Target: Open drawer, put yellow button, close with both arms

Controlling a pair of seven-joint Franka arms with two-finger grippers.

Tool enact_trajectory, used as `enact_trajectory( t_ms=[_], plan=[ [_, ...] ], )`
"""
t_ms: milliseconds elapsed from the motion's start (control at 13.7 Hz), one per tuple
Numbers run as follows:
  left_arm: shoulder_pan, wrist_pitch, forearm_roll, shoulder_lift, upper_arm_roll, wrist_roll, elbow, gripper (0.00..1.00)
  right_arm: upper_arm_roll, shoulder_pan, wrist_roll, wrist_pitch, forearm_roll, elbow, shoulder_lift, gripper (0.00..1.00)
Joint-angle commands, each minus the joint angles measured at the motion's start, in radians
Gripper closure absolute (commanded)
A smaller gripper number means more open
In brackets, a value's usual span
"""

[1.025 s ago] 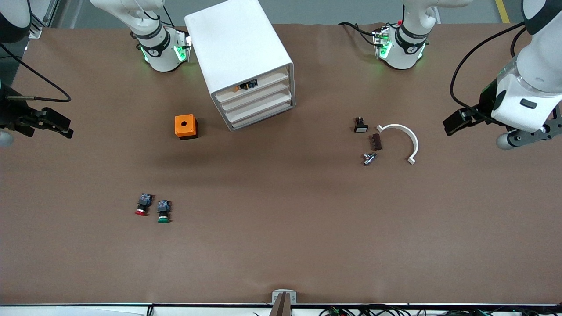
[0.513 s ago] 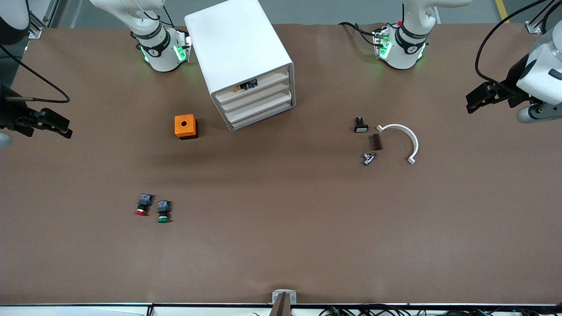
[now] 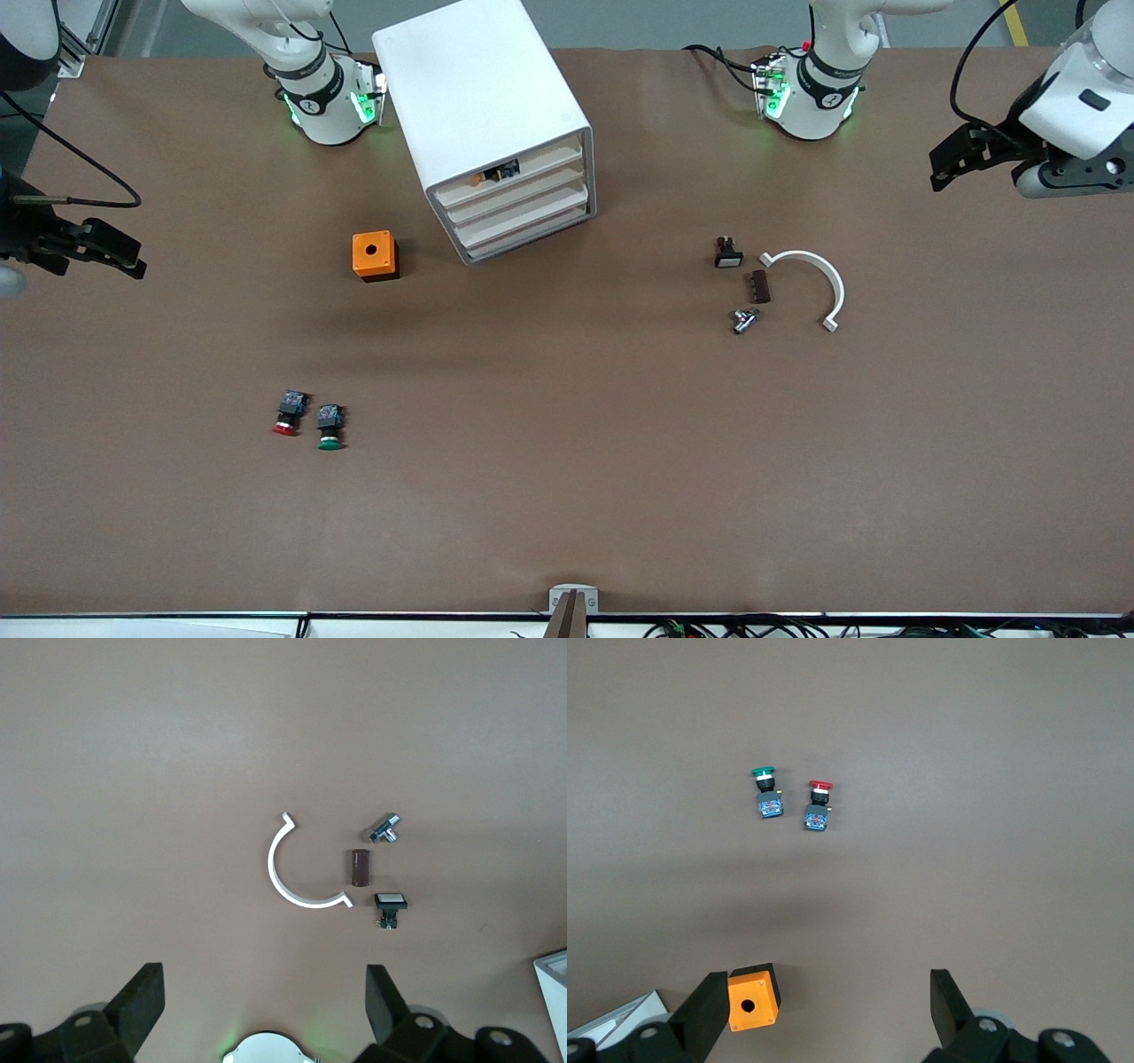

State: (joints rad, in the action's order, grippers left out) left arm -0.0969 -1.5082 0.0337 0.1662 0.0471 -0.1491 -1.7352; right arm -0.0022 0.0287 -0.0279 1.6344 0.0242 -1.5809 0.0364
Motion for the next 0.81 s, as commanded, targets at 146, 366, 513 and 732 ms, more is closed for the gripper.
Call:
enact_trajectory(
  t_ms=[146, 366, 513, 732],
  plan=[
    [0.029, -0.023, -0.011, 0.007, 0.039, 0.005, -0.012, 0.00, 0.018, 0.016, 0.008, 0.001, -0.006, -0.016, -0.024, 0.00],
    [0.048, -0.027, -0.006, 0.001, 0.068, 0.005, -0.003, 0.00, 0.021, 0.014, 0.013, 0.004, 0.002, -0.016, -0.024, 0.00],
    [0.052, -0.021, 0.000, 0.000, 0.074, 0.013, 0.011, 0.00, 0.021, 0.013, 0.013, 0.004, 0.003, -0.018, -0.026, 0.00],
    [0.052, -0.017, 0.000, -0.007, 0.073, 0.014, 0.031, 0.00, 0.019, 0.014, 0.013, 0.004, 0.006, -0.019, -0.026, 0.00]
  ],
)
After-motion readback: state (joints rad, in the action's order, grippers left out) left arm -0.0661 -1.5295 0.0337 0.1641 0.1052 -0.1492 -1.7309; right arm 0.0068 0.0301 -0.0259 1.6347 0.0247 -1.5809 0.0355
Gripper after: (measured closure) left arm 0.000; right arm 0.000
